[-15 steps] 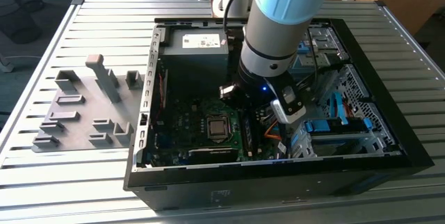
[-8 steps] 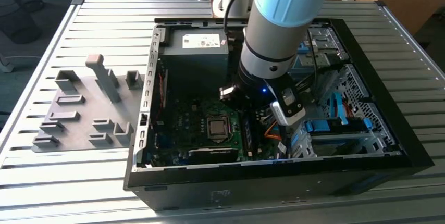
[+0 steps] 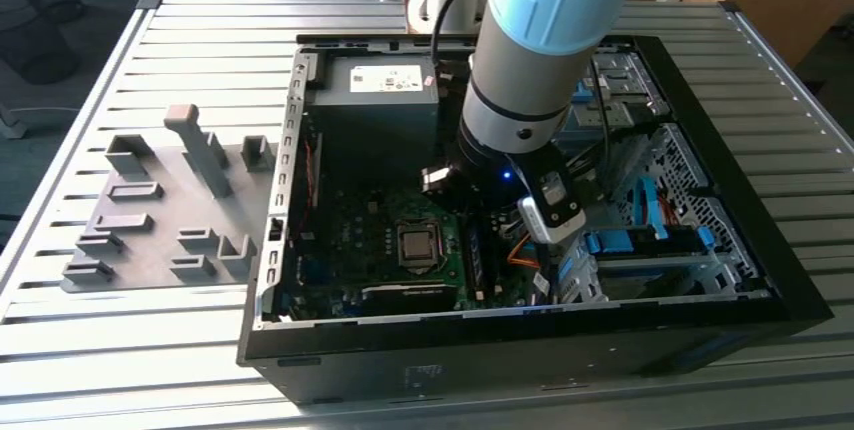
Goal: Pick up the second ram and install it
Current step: 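Insert the second ram into the second slot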
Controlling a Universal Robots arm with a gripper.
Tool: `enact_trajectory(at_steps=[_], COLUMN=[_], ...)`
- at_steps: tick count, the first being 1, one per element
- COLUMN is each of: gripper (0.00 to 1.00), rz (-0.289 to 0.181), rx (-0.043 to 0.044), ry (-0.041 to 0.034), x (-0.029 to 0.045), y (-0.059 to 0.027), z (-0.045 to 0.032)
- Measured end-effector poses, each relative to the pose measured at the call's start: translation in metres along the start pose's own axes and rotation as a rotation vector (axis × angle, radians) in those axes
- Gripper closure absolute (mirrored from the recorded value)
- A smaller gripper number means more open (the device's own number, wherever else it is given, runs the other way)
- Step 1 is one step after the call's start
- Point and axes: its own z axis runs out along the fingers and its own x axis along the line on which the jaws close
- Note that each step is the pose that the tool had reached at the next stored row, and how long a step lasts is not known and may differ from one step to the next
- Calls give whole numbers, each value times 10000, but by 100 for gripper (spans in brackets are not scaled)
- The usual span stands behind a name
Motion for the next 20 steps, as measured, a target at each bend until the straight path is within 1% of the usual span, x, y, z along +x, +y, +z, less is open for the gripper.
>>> enact_trajectory(at_steps=[20], gripper=[86], rz=[1], rx=[-1], ry=[0], x=[1], y=[-4], z=[56])
